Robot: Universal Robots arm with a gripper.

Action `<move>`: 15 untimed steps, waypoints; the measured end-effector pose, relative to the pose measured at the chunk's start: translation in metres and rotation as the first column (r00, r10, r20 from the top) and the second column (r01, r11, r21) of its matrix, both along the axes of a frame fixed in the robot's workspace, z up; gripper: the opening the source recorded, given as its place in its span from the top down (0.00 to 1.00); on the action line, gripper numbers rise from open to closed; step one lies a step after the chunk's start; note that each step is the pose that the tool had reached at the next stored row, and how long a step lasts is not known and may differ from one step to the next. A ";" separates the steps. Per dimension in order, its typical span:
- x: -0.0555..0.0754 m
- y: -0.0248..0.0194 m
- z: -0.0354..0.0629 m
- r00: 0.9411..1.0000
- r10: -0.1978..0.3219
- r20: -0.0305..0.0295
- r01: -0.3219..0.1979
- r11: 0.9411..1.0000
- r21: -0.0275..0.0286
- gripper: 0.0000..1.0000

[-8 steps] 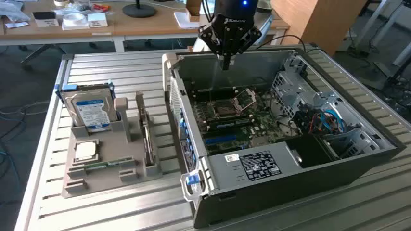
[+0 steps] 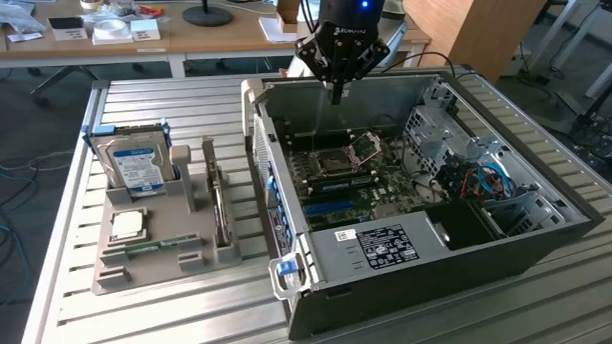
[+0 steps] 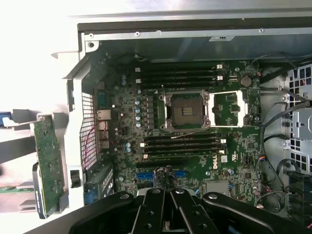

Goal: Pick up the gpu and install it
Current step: 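Reach for the gpu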

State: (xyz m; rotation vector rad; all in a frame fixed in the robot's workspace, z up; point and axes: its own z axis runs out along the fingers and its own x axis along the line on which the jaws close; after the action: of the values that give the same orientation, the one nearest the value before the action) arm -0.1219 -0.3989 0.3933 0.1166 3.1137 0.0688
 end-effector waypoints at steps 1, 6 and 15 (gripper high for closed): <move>0.000 0.0000 0.0000 1.000 0.000 0.000 0.000 1.000 0.000 0.89; -0.001 0.0000 -0.0001 1.000 0.000 0.000 0.000 1.000 0.000 0.89; -0.017 0.0000 -0.0006 1.000 0.000 0.000 0.000 1.000 0.000 0.89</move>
State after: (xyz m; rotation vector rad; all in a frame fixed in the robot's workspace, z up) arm -0.1388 -0.3989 0.3927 0.1165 3.1136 0.0689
